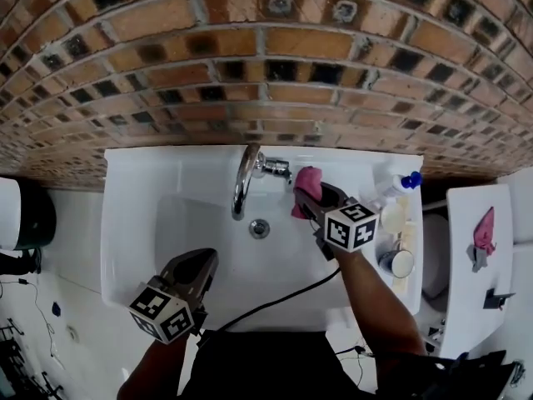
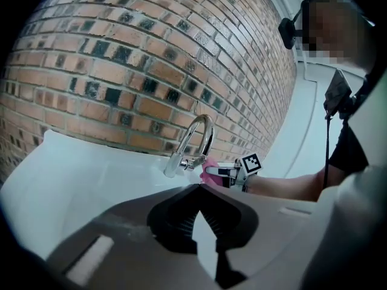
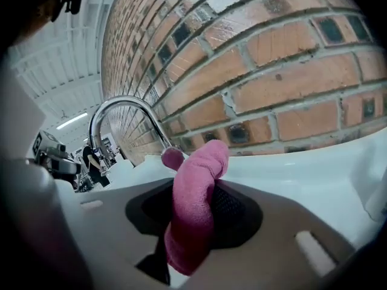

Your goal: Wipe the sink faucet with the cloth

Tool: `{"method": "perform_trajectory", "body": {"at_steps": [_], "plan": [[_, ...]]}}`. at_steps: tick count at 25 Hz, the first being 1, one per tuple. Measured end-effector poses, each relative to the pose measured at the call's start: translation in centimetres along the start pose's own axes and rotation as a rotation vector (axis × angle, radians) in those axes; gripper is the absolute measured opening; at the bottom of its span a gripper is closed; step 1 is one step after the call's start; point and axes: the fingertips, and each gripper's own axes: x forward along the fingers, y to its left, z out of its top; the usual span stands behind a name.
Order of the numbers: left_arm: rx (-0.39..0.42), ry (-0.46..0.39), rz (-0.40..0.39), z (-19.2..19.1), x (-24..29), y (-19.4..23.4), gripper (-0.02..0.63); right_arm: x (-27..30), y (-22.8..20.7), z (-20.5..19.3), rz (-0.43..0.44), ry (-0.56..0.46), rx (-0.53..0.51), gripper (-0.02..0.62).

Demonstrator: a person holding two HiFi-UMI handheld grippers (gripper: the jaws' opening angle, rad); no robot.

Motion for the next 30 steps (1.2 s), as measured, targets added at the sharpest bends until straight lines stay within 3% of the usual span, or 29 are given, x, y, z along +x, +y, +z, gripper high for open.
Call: {"method": "perform_trajectory", "body": {"at_steps": [17,25,30], "plan": [[-0.058,0.051,-0.006,-0.3,2.5,0.8,0.006,4.9,-2.4,-0.8,-0.002,0.116,-0.101,0.15],[-0.06,0.055,-0.02,-0.3,2.8,1.0,0.006,4.8,-1.7,-0.5,-0.043,0.198,-0.366,0.15],[-0.058,0.048,-0.028,-0.1,2.6,0.7,0.006,4.0,-0.4,0.6,-0.058,0.201,-0.468,0.15]]}}
